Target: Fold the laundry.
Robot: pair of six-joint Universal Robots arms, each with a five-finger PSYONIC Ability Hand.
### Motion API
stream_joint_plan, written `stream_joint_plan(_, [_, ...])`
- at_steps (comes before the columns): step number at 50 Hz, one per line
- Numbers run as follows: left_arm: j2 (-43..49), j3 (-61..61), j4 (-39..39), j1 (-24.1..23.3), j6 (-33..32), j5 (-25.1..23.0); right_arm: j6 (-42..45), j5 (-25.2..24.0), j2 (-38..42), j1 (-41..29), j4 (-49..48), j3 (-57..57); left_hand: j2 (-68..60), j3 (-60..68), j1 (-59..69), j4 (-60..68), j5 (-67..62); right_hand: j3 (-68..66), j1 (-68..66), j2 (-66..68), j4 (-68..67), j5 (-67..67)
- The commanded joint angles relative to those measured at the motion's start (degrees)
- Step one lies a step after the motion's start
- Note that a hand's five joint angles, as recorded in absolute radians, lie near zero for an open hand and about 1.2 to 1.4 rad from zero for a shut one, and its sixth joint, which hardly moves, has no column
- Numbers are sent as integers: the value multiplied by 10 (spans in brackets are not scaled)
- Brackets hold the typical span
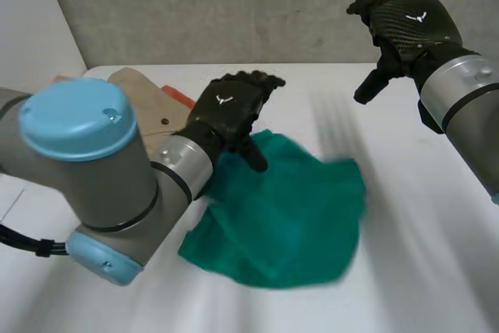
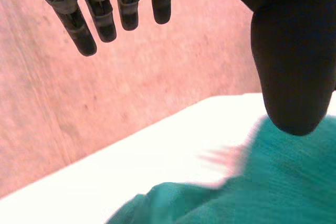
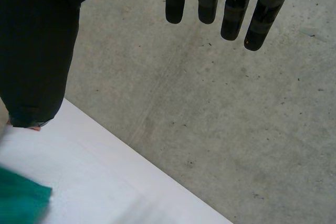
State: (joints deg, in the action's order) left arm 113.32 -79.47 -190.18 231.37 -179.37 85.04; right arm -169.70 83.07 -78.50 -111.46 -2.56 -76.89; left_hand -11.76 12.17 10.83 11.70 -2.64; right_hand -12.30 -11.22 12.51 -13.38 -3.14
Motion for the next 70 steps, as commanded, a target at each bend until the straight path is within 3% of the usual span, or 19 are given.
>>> stream_joint_plan(1, [-9, 11, 37, 62, -5, 3, 32, -9, 9, -2, 38, 21, 10, -15, -1, -10, 19, 23, 12, -25, 34, 31])
stream_joint_plan(10, [-56, -52, 92, 75, -5, 3, 252, -7, 61, -8, 190, 46, -26, 22, 36, 27, -18, 23, 12, -25, 34, 31])
stream_joint_plan(14, [-68, -89, 107, 64, -5, 5, 307, -12, 67, 0, 209, 27, -74, 70, 83, 74, -65, 23, 12, -25, 34, 31])
stream_joint_plan(21, [-51, -110, 105, -32, -4, 9, 361, -41, 98, 28, 194, -11, -121, 117, 130, 121, -112, 23, 12, -25, 34, 31])
stream_joint_plan(24, [-29, -108, 103, -55, -4, 20, 370, -45, 107, 54, 189, -18, -134, 130, 143, 135, -125, 23, 12, -25, 34, 31])
stream_joint_plan(32, [55, -76, 77, -108, -7, 110, 364, -44, 109, 77, 153, -47, -166, 162, 176, 167, -157, 23, 12, -25, 34, 31])
stream_joint_plan(37, [102, -46, 78, -144, -7, 112, 364, -46, 106, 87, 126, -86, -164, 160, 174, 165, -156, 23, 12, -25, 34, 31])
stream_joint_plan(52, [161, -3, 68, -145, -32, 116, 364, -47, 100, 89, 89, -146, -299, 295, 308, 300, -290, 23, 12, -25, 34, 31])
stream_joint_plan(56, [164, 1, 58, -145, -58, 119, 364, -47, 100, 89, 84, -150, -495, 491, 505, 496, -487, 23, 12, -25, 34, 31])
stream_joint_plan(57, [161, -1, 45, -143, -62, 125, 364, -47, 99, 89, 84, -150, -596, 592, 605, 596, -587, 23, 12, -25, 34, 31])
stream_joint_plan(60, [155, -5, 24, -143, -67, 141, 363, -46, 99, 89, 84, -150, -682, 678, 692, 683, -673, 23, 12, -25, 34, 31])
stream_joint_plan(64, [125, -8, 4, -145, -68, 172, 361, -46, 98, 89, 80, -150, -682, 678, 692, 683, -674, 23, 12, -25, 34, 31])
stream_joint_plan(70, [66, -10, 6, -134, -70, 177, 344, -48, 87, 103, 71, -141, -682, 678, 692, 683, -674, 23, 12, -25, 34, 31])
